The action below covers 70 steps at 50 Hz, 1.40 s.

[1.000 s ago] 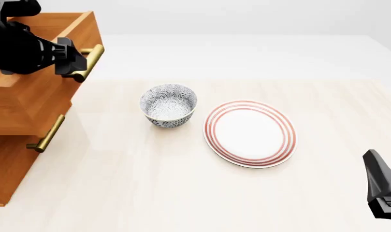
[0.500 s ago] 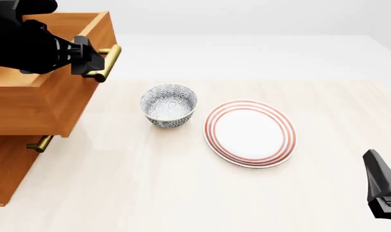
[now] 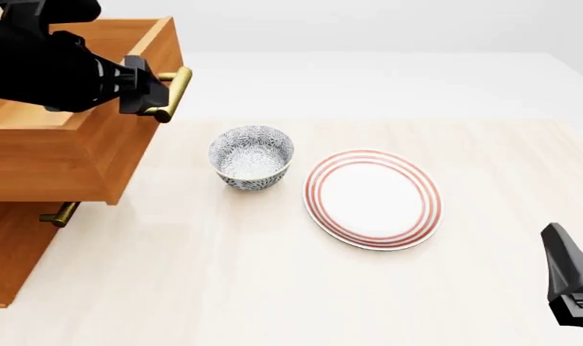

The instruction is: Open the top drawer of the cabinet.

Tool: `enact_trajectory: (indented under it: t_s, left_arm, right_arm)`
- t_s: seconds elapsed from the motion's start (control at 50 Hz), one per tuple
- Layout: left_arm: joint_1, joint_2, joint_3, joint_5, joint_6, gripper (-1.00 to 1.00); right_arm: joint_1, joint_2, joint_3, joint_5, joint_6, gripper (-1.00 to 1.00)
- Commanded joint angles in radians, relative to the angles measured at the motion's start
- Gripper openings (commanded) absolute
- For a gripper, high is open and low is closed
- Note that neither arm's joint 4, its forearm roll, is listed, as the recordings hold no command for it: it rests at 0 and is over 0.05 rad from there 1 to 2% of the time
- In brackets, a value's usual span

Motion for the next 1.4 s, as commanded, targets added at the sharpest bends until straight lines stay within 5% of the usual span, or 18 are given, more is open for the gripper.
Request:
enact_trajectory:
  t_s: [0.02,1.4]
  left_arm:
    - [-0.055,0.002,-0.006,-0.005,0.035,1.00]
    - [0.034,-0.124,-0.152,0.152,0.154,1.00]
  right_arm:
    - [0.000,0.000,0.000,0.000,0.000,1.00]
    - [0.000,0.000,0.000,0.000,0.000,1.00]
